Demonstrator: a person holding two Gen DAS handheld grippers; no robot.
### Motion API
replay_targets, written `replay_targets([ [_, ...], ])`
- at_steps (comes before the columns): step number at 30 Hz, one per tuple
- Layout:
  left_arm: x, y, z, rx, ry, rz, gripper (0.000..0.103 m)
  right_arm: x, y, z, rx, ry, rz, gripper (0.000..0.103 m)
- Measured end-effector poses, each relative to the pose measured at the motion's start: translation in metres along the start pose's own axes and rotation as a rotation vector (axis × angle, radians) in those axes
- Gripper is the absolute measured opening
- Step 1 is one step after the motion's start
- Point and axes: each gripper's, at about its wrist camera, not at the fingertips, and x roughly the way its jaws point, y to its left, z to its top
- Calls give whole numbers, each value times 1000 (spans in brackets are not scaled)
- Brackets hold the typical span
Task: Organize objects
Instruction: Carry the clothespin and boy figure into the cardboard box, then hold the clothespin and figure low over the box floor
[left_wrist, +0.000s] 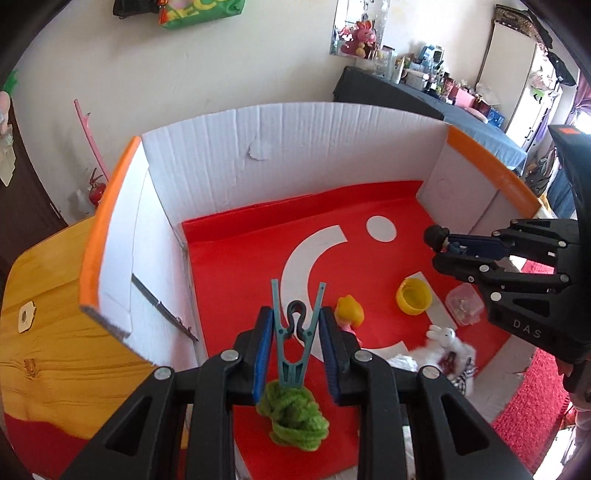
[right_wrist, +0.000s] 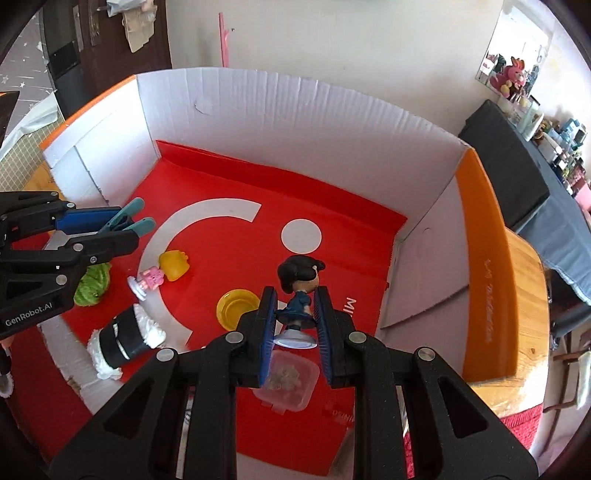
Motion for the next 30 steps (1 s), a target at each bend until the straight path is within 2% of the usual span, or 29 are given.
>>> replay_targets([
  [9,17,2,3,8,46,24,26,19,-4,5,-13,74,-4,20],
  [30,27,5,2,10,89,21,26,24,-13,1,-13,123,-15,20],
])
